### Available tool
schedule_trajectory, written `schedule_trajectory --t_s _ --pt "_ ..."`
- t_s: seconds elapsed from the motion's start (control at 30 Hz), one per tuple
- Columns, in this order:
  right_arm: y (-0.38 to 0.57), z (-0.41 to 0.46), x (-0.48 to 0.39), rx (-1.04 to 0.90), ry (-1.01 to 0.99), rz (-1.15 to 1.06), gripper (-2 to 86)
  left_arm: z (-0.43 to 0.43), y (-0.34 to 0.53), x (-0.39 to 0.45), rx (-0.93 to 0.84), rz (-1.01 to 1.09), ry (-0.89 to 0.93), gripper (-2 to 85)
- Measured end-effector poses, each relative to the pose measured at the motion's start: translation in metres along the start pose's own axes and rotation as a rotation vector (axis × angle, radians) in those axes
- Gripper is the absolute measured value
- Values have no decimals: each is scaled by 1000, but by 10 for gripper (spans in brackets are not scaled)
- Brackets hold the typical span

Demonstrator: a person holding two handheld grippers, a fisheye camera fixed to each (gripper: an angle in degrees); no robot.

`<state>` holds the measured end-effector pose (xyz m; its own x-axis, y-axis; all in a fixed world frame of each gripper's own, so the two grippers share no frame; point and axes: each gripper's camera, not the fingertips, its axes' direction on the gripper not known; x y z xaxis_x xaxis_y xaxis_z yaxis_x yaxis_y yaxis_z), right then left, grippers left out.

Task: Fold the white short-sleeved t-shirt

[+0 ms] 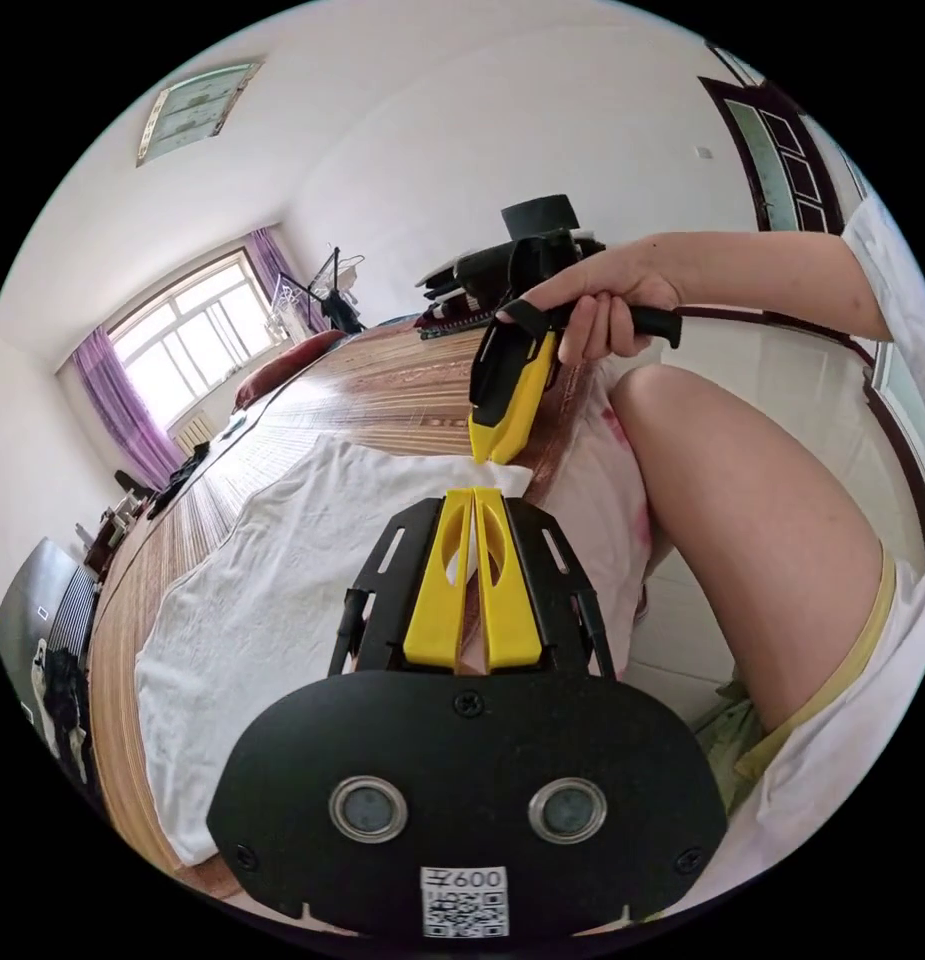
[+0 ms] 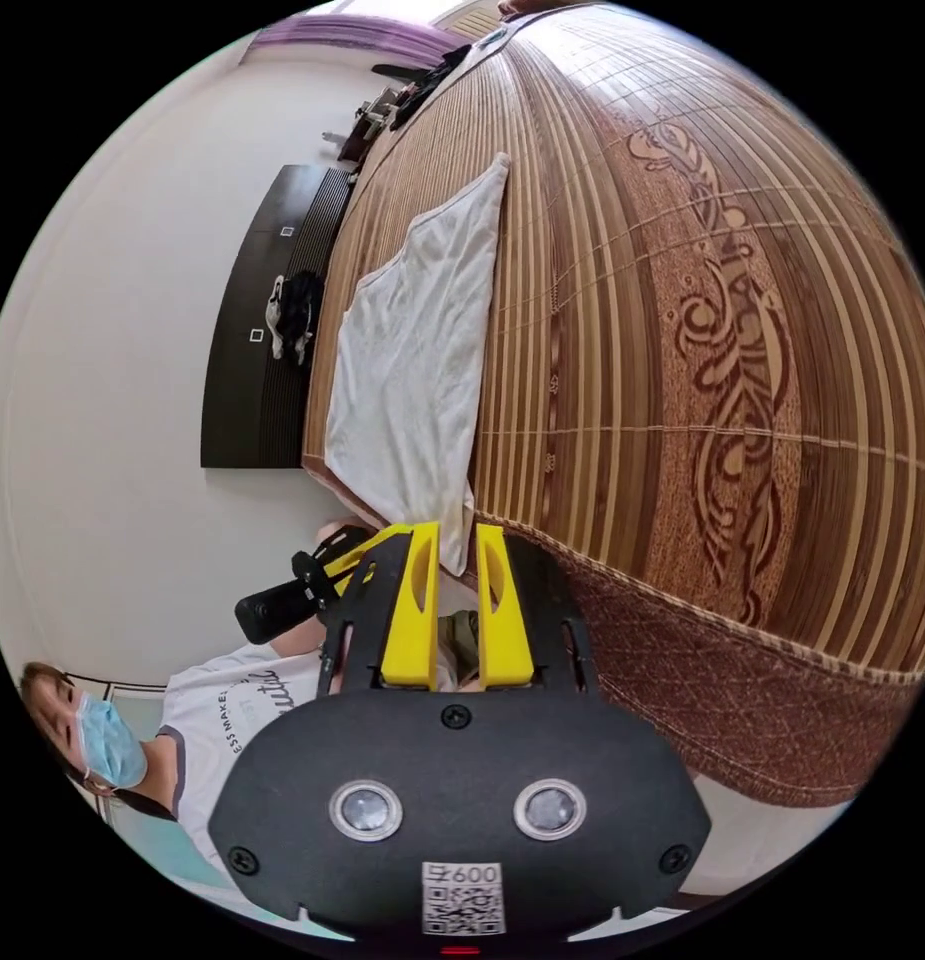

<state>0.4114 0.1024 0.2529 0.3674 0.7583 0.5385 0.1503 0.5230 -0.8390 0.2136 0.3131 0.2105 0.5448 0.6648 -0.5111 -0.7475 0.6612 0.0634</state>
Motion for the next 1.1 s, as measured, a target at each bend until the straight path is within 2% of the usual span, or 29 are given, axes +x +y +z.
schedule_trajectory --t_s 0.13,0.2,0.4,0.63,1.0,1.1 --pt "-4 -7 11 10 -192 22 -3 8 5 -14 27 -99 55 7" --pt "-6 -7 10 3 -217 22 -5 9 9 -19 56 -140 75 7" --pt "-14 -15 -4 52 -45 4 8 15 14 -18 98 -152 65 7" --pt "-34 10 -23 -30 20 -14 35 20 14 -22 107 -164 89 6" --pt "-49 26 -18 -62 -105 3 33 25 13 -16 113 -161 81 6" --pt "-53 31 -19 -80 -78 -2 40 25 13 -14 115 -163 83 6"
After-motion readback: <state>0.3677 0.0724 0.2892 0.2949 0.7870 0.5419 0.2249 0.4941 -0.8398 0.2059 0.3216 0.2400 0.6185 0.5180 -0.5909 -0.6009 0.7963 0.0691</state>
